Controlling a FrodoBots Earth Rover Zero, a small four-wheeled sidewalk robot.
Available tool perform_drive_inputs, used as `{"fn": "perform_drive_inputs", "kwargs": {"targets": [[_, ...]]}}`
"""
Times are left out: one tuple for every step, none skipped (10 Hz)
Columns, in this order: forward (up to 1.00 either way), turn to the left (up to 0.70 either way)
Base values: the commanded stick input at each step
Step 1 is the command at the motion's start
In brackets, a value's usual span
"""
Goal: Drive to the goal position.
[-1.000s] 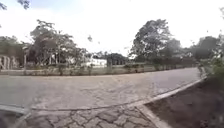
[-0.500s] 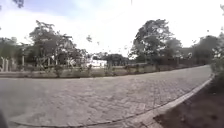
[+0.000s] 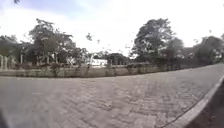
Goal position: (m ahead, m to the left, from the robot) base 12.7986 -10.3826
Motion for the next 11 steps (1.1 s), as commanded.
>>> {"fn": "perform_drive_inputs", "kwargs": {"targets": [[0.7, -0.35], [0.7, -0.35], [0.7, -0.35], [0.7, -0.35], [0.7, -0.22], [0.7, -0.06], [0.7, 0.0], [0.7, 0.0], [0.7, 0.0], [0.7, 0.0], [0.7, 0.0]]}}
